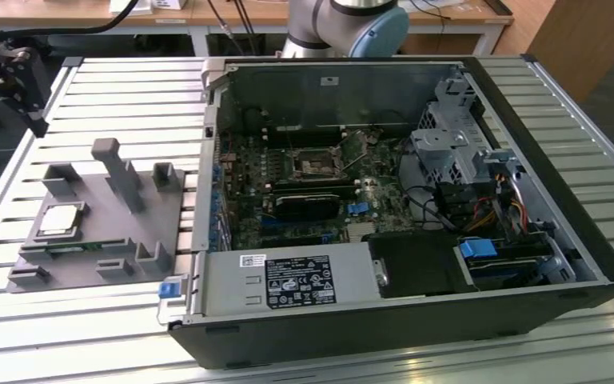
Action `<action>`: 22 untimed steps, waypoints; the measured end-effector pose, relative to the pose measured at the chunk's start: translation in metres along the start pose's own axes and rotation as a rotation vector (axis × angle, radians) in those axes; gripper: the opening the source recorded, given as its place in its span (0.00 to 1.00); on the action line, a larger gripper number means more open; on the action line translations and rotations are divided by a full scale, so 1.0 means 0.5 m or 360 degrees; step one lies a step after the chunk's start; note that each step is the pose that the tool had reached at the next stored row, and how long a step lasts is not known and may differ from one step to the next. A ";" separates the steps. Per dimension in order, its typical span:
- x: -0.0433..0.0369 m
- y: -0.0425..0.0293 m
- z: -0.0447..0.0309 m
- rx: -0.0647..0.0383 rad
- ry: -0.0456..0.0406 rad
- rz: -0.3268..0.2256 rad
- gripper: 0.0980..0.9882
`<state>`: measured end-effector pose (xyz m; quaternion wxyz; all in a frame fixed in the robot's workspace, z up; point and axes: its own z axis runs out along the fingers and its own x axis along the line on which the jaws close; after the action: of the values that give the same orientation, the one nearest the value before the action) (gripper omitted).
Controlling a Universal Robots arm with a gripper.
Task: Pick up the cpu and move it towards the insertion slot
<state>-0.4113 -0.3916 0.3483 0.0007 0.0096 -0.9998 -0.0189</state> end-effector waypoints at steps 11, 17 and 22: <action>0.003 0.000 0.009 0.0000 0.0000 0.0000 0.62; 0.006 0.000 0.012 0.0000 0.0000 0.0000 0.62; 0.008 0.000 0.015 0.0000 0.0000 0.0000 0.62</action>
<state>-0.4152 -0.3916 0.3410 0.0007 0.0096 -0.9998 -0.0189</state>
